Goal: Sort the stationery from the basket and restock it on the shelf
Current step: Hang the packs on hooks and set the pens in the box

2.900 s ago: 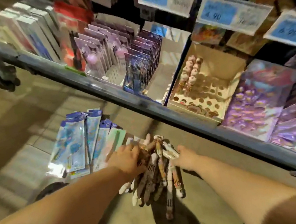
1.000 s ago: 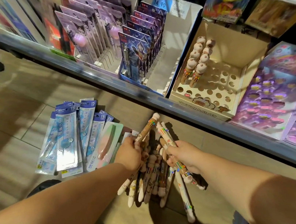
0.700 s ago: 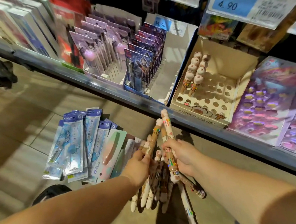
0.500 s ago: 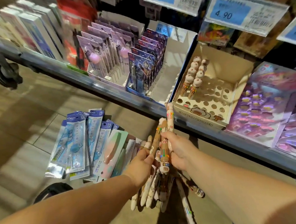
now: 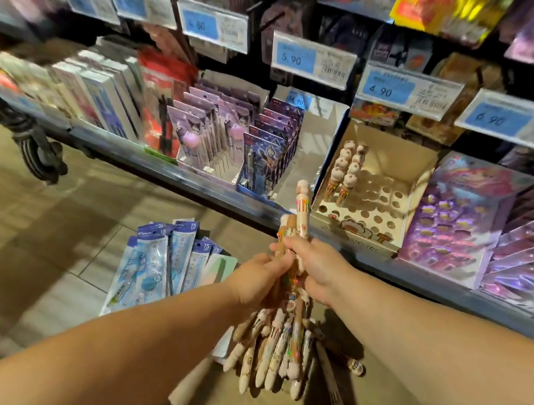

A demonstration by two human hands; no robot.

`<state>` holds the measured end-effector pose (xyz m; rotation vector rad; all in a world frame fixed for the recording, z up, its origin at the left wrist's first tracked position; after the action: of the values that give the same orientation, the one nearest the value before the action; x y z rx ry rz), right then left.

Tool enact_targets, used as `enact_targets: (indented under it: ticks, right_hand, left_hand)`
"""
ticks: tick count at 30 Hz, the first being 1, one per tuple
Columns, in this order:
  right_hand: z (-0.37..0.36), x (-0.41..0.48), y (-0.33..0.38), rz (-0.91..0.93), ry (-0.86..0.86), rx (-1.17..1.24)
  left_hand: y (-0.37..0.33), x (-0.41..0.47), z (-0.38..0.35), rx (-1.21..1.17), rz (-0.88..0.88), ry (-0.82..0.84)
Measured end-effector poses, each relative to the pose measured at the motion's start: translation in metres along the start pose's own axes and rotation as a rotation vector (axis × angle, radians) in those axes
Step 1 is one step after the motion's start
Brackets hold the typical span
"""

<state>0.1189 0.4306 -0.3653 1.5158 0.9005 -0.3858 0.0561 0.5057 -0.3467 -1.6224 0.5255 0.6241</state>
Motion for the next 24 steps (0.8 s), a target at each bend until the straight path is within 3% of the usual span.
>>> enact_targets:
  ticks: [5,11,17,24]
  right_hand:
    - [-0.020,-0.012,0.042,0.139,0.014,-0.147]
    - [-0.014,-0.030,0.081,0.382,-0.200,-0.718]
    - [-0.030,-0.052,0.085,0.607,-0.095,-0.881]
    - [-0.014,-0.030,0.060,0.425,0.001,-0.799]
  left_hand:
    - [-0.041,-0.015,0.017,-0.037,0.011,-0.021]
    - [-0.072,-0.043,0.062,-0.098,0.086,-0.092]
    - [-0.072,-0.042,0.070,-0.098,0.183,-0.031]
    - [-0.064,-0.018,0.038,-0.261,0.270,0.144]
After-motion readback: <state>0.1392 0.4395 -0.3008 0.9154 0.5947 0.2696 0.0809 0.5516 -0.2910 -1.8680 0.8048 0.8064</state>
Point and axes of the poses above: each hand's wrist, its own x-axis towards the middle knuckle, its own z-axis out of the back of the hand, y = z × x, the point moved 8 cm from there along x, towards the middle knuckle, and after that the axes turned 3 degrees about -y, right-handed, at the moved point
